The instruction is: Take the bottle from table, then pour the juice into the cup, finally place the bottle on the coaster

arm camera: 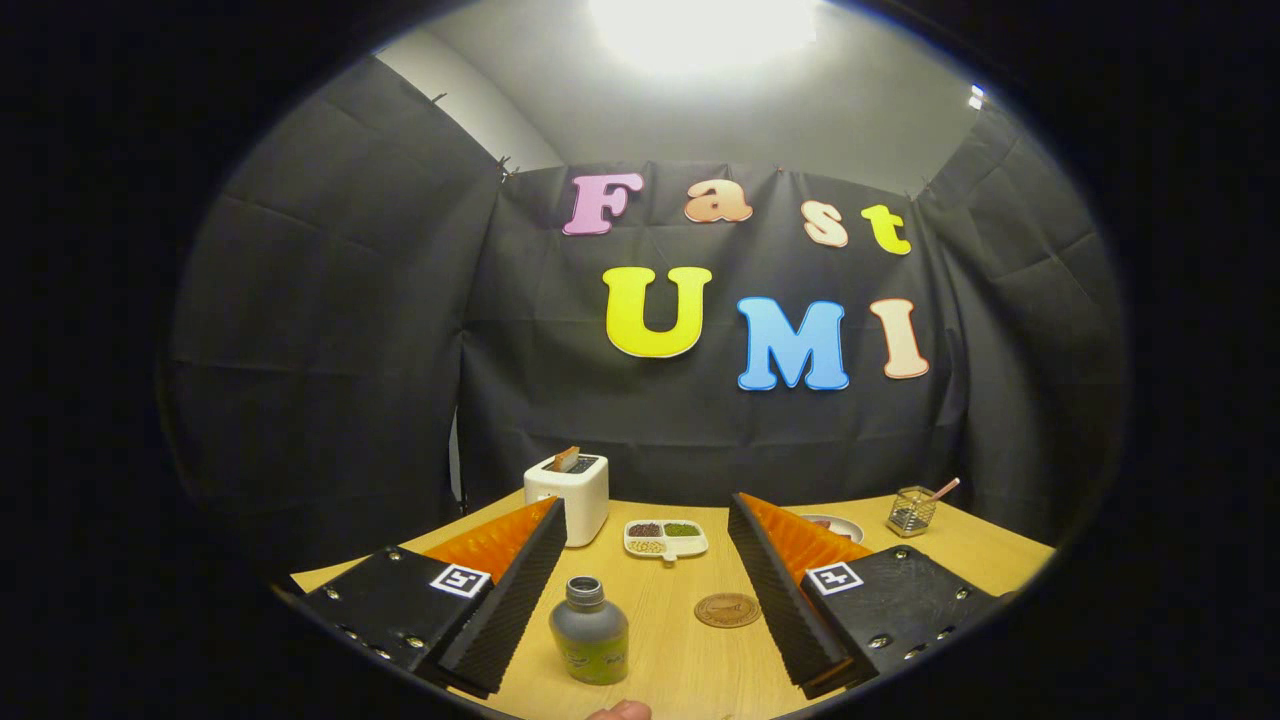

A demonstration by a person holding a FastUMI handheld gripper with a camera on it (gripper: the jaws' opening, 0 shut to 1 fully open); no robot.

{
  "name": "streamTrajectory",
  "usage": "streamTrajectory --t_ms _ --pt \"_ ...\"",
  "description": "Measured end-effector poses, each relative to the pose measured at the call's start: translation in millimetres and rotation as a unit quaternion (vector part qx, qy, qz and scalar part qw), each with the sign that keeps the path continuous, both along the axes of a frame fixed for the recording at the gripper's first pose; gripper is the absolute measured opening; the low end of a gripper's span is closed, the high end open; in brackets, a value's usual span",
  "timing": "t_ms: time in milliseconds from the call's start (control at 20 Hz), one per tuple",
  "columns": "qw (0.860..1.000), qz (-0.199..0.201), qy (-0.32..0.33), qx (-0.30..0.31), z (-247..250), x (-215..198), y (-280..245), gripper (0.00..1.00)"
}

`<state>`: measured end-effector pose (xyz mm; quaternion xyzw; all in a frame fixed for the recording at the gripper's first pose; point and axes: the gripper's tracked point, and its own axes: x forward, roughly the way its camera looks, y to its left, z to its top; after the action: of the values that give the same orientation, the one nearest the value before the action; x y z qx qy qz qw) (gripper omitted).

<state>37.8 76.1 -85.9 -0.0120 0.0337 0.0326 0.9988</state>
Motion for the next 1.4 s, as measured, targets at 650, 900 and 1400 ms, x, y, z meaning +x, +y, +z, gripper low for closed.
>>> streamTrajectory --t_ms 650,900,1400 --pt "0.998 -0.009 0.067 -0.003 -76.1 18.3 28.1 0.99" --pt "0.995 -0.014 0.097 -0.004 -108.0 21.7 35.0 0.99" --pt "0.988 -0.030 0.149 0.008 -158.4 22.0 43.6 1.00"
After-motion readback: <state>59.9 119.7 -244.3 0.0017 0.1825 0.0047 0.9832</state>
